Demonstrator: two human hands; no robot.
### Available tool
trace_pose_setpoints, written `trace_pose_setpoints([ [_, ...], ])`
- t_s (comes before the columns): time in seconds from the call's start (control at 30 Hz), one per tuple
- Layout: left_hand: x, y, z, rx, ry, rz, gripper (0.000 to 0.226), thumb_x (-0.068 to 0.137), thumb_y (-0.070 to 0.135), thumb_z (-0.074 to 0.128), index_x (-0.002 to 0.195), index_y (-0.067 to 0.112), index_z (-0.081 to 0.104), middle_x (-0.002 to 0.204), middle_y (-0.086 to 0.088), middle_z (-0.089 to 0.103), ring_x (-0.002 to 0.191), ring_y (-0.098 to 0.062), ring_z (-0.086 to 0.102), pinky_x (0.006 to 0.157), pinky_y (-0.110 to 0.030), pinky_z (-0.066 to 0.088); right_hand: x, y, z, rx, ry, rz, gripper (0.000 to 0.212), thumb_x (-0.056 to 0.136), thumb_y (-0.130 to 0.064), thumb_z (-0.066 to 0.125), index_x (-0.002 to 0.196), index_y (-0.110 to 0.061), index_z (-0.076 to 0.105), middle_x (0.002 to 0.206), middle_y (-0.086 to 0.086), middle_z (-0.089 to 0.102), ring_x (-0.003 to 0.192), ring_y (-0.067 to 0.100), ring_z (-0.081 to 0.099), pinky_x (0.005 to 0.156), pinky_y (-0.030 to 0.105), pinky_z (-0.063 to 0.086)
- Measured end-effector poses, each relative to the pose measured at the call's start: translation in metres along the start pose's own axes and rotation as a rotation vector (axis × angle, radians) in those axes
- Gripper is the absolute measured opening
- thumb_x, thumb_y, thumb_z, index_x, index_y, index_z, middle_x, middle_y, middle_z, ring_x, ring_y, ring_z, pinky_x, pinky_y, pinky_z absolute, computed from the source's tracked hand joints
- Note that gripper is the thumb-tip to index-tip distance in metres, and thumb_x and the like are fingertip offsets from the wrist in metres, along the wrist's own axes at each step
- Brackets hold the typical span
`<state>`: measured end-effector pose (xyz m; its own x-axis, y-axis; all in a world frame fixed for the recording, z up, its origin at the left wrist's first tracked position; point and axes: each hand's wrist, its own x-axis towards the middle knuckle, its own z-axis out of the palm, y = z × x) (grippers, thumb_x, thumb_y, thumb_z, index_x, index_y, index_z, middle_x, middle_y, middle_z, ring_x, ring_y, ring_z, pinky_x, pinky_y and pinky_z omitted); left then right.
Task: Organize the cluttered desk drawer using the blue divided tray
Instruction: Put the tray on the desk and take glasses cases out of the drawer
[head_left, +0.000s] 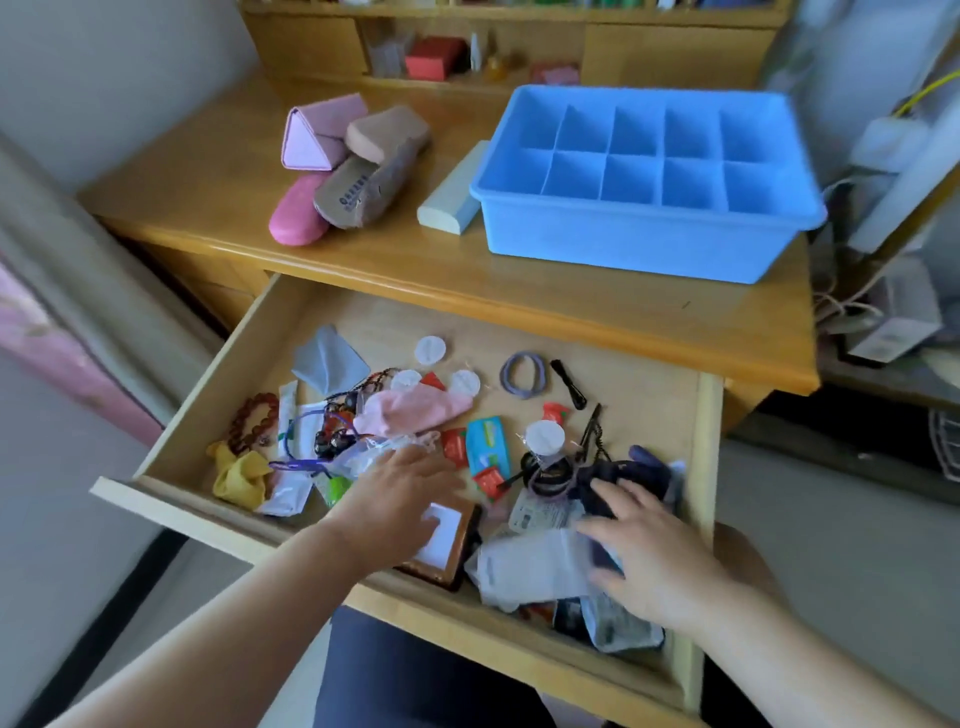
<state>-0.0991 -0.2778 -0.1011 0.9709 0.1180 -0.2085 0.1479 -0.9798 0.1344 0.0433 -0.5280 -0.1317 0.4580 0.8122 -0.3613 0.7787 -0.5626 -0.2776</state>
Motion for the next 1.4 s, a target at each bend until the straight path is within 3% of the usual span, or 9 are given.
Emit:
trace_pose_setpoints([
  [0.1,0.007,0.005,0.002,-0.055,-0.34,-0.046,0.07,0.077,0.031,0.069,0.139,0.038,0.037,0.145,0.016,0.038,0.137,-0.011,0.029,0.114,-0.03,0.017,-0.001,-0.013,0.01,0.1,-0.097,-0.159,0.043,0.085,-0.033,0.055,0.128,-0.039,0.052,0.158,-0.011,0.016,0.145,0.014,0.005,0.118,0.041,0.008],
  [0.33,0.025,0.008,-0.01,0.086,-0.412,-0.038,0.05,0.074,0.026,0.073,0.12,0.029,0.052,0.125,0.004,0.05,0.119,-0.019,0.046,0.094,-0.031,0.039,0.002,-0.012,-0.006,0.249,0.257,-0.049,0.011,0.084,-0.029,0.063,0.095,-0.03,0.062,0.116,-0.017,0.058,0.118,0.004,0.046,0.099,0.022,0.028],
  [0.53,0.019,-0.012,-0.04,-0.6,0.007,-0.322,0.025,0.077,0.033,0.069,0.095,0.036,0.053,0.08,0.009,0.061,0.071,-0.007,0.059,0.058,-0.022,0.048,0.019,-0.031,-0.04,0.859,0.261,0.087,0.021,0.087,-0.027,0.065,0.102,-0.04,0.058,0.104,-0.022,0.063,0.102,-0.009,0.056,0.086,0.009,0.04],
  [0.7,0.02,0.008,-0.058,-1.438,0.254,-0.487,0.036,0.07,0.053,0.07,0.095,0.029,0.067,0.093,-0.001,0.074,0.09,-0.021,0.071,0.075,-0.035,0.057,0.046,-0.072,-0.066,1.321,-0.053,0.054,0.04,0.079,-0.04,0.069,0.115,-0.029,0.055,0.092,-0.001,0.071,0.075,0.012,0.069,0.063,0.023,0.05],
  [0.87,0.02,0.013,-0.058,-1.602,0.277,-0.45,0.018,0.085,0.043,0.065,0.101,0.035,0.066,0.099,-0.005,0.073,0.092,-0.022,0.07,0.075,-0.035,0.057,0.078,-0.093,-0.08,1.488,0.023,0.144,0.011,0.088,-0.019,0.065,0.098,-0.016,0.066,0.07,0.001,0.071,0.054,0.015,0.064,0.049,0.024,0.049],
  [1.1,0.049,-0.026,-0.09,-1.664,0.564,-0.537,0.017,0.089,0.024,0.058,0.102,0.013,0.059,0.064,-0.01,0.064,0.051,-0.021,0.06,0.048,-0.029,0.047,0.123,-0.087,-0.126,1.553,0.163,0.082,0.03,0.089,-0.029,0.06,0.118,-0.034,0.057,0.105,0.007,0.071,0.085,0.023,0.069,0.072,0.032,0.055],
  [1.23,0.068,-0.033,-0.123,-2.067,0.396,-0.449,0.027,0.081,0.023,0.053,0.082,-0.004,0.055,0.056,-0.021,0.058,0.038,-0.023,0.052,0.037,-0.025,0.045,0.135,-0.083,-0.146,1.689,0.061,-0.03,0.058,0.075,-0.047,0.061,0.128,-0.023,0.055,0.121,0.005,0.066,0.108,0.019,0.061,0.097,0.039,0.045],
  [1.33,0.068,-0.024,-0.126,-2.047,0.207,-0.394,0.028,0.085,0.023,0.051,0.088,-0.004,0.06,0.064,-0.025,0.058,0.047,-0.028,0.056,0.046,-0.031,0.052,0.134,-0.085,-0.147,1.937,-0.052,-0.153,0.068,0.08,-0.041,0.068,0.136,-0.01,0.047,0.136,0.025,0.05,0.122,0.035,0.049,0.112,0.052,0.027],
  [1.4,0.066,-0.022,-0.117,-1.733,0.265,-0.42,0.02,0.094,0.018,0.049,0.102,0.006,0.063,0.085,-0.025,0.064,0.07,-0.029,0.064,0.069,-0.039,0.055,0.132,-0.085,-0.142,2.034,-0.091,-0.175,0.079,0.068,-0.04,0.077,0.134,-0.007,0.049,0.132,0.028,0.052,0.123,0.041,0.049,0.108,0.052,0.031],
])
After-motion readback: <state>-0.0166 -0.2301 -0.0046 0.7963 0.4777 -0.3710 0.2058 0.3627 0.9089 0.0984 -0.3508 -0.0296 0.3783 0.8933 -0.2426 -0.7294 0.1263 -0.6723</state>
